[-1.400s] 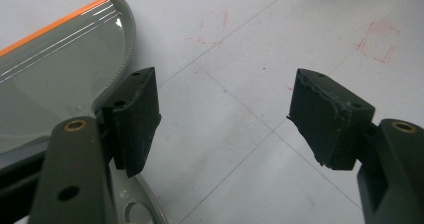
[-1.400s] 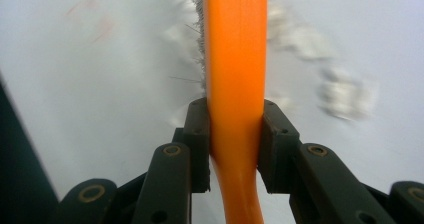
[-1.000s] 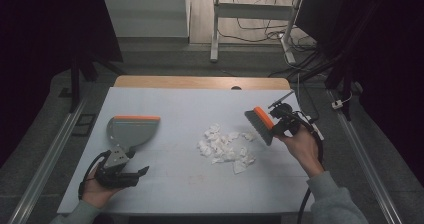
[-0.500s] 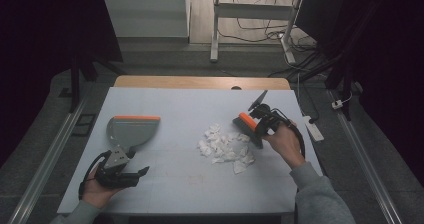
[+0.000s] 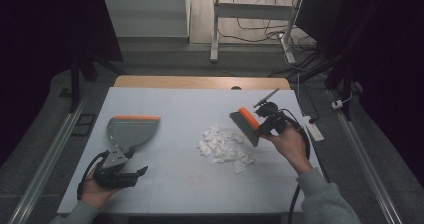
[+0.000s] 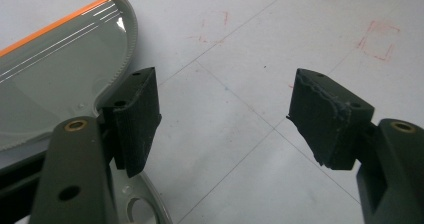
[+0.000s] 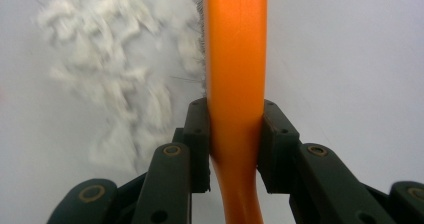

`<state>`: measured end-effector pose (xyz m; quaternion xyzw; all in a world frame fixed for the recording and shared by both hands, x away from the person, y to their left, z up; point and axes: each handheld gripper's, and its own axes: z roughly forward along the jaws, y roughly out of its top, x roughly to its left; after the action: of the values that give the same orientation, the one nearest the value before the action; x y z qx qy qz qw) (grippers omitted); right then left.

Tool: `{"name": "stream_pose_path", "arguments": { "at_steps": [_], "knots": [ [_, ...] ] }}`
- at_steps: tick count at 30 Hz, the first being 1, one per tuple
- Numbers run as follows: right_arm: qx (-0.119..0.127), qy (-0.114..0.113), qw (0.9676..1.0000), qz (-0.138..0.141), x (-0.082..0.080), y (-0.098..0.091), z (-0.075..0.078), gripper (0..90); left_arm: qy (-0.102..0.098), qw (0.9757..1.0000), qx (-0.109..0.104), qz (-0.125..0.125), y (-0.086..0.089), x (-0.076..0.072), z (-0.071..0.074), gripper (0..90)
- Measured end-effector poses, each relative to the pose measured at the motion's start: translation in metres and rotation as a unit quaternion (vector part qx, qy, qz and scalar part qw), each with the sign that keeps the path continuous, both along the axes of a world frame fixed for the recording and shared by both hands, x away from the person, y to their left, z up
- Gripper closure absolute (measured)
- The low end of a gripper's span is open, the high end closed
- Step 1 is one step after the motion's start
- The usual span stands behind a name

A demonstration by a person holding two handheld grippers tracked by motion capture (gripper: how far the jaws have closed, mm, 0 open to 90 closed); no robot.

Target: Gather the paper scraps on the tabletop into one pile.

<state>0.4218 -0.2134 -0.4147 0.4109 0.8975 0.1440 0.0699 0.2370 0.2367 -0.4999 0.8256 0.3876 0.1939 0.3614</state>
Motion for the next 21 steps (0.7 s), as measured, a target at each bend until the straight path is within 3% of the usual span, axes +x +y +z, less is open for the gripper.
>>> {"name": "stream_pose_path", "arguments": {
  "at_steps": [4,6,8,9,10,12,16,21],
  "knots": [
    [0.009,0.001,0.9999,0.012,-0.014,-0.024,0.006,69.4,0.001,1.0,0.004,-0.003,-0.002,0.0,0.0,29.1],
    [0.012,0.005,0.9989,0.044,-0.023,-0.032,0.006,69.4,0.001,1.0,0.004,-0.003,-0.003,0.0,0.0,29.1],
    [0.008,0.009,0.9956,0.093,-0.034,-0.033,0.005,69.4,0.002,1.0,0.004,-0.002,-0.003,0.001,-0.001,29.1],
    [0.004,0.007,0.9918,0.128,-0.04,-0.032,0.004,69.4,0.002,1.0,0.004,-0.002,-0.003,0.001,-0.001,29.1],
    [0.006,0.013,0.9852,0.171,-0.047,-0.03,0.001,69.4,0.002,1.0,0.004,-0.002,-0.003,0.001,-0.001,29.1],
    [0.013,0.023,0.9725,0.231,-0.057,-0.025,-0.003,69.4,0.003,1.0,0.005,-0.002,-0.003,0.001,-0.001,29.1],
    [-0.033,0.044,0.955,0.292,-0.063,-0.008,-0.017,69.5,0.002,1.0,0.008,-0.004,-0.005,0.001,-0.001,29.1],
    [-0.056,0.04,0.9441,0.322,-0.059,0.018,-0.028,69.5,0.004,1.0,0.005,-0.002,-0.003,0.001,-0.001,29.1]
  ]
}}
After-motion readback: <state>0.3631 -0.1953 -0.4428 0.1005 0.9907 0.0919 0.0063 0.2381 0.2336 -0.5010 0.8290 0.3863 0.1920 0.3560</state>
